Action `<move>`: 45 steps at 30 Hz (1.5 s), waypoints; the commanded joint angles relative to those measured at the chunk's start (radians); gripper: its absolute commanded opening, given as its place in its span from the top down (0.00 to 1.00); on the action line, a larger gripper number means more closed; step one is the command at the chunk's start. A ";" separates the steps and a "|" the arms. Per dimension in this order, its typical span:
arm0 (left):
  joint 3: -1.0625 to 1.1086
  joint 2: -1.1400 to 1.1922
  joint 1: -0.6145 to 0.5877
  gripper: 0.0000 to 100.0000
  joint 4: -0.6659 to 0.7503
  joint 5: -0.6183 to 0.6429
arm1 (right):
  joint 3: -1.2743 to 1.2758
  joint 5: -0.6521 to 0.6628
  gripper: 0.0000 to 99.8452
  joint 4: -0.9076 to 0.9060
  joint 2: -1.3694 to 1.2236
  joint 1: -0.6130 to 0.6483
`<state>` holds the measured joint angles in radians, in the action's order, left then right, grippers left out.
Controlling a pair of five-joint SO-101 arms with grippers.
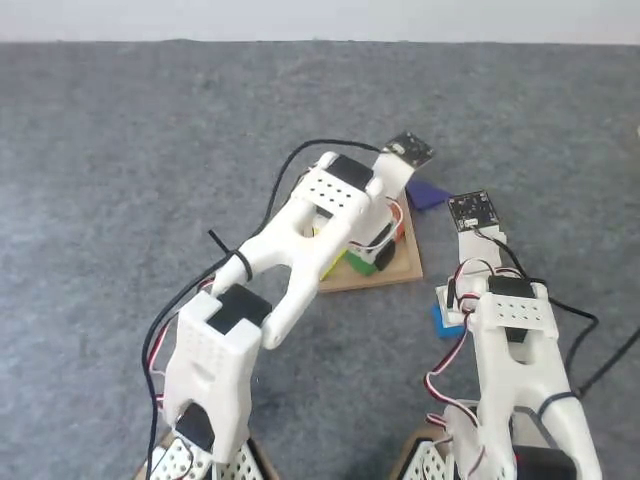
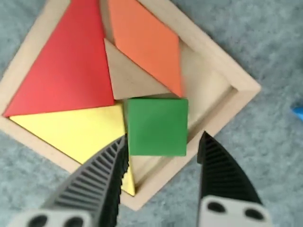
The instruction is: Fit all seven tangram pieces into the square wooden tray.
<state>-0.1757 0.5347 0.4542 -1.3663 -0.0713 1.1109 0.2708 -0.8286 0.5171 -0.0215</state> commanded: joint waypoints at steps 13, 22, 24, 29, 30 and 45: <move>-0.042 0.015 -0.055 0.77 0.087 -0.035 | -0.006 0.000 0.49 0.002 0.033 -0.012; -0.038 -0.158 -0.046 0.78 -0.017 -0.005 | -0.006 0.000 0.49 0.002 0.033 -0.012; -0.005 -0.249 -0.046 0.80 -0.032 0.009 | -0.006 0.000 0.49 0.002 0.033 -0.012; 0.265 -0.470 -0.091 0.80 0.064 0.054 | -0.028 0.000 0.49 0.012 0.030 -0.050; 0.335 -0.512 -0.110 0.80 0.104 0.075 | -0.049 0.000 0.49 0.004 0.024 -0.059; 1.026 -0.873 -0.373 0.80 0.752 0.210 | -0.416 -0.008 0.49 -0.064 -0.163 0.213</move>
<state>0.8309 -0.2908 0.0967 -0.6958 0.1220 0.8332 0.2693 -0.8623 0.4450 0.1550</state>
